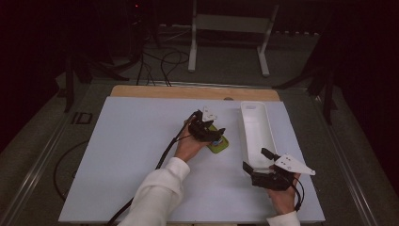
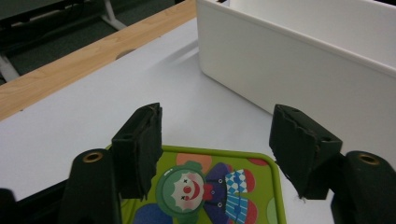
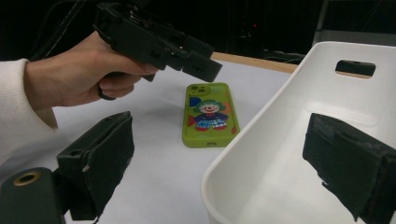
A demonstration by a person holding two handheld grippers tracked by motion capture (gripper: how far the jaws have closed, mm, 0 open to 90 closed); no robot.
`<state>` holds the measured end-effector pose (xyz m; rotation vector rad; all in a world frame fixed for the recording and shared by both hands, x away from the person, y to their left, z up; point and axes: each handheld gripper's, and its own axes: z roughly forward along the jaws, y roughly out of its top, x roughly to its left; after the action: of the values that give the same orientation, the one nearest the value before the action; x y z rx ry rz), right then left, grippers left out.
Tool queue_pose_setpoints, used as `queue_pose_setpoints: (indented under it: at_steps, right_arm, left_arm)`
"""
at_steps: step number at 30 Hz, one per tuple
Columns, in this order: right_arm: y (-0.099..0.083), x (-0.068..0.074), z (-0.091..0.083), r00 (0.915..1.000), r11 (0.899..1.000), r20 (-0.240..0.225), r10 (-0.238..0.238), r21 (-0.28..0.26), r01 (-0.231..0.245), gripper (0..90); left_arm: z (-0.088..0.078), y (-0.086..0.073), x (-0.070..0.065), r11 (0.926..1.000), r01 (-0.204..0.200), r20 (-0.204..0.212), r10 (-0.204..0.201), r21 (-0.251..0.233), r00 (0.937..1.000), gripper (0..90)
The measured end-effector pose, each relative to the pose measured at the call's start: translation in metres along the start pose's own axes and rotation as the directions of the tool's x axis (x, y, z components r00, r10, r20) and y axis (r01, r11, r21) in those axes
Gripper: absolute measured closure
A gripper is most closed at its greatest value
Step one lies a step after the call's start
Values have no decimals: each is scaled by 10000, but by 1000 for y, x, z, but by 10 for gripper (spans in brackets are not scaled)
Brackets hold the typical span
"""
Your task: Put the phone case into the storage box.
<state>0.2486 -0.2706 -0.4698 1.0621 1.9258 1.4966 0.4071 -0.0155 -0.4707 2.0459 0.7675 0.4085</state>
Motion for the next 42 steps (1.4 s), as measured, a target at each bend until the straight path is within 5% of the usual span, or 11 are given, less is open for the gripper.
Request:
queue_pose_setpoints:
  at_steps: [18,31,42]
  right_arm:
    - [0,5,3,9998,9999,-139,-110,34,110,84]
    - [-1,4,2,9999,10000,-110,5,-40,-6,84]
    - [-1,3,1,10000,10000,-85,40,-62,-41,84]
  left_arm:
    - [18,-6,-3,9998,129,238,-133,168,9996,455]
    - [26,-9,-1,9989,288,378,-301,361,9988,636]
    - [36,-12,-1,9976,262,636,-302,638,9975,893]
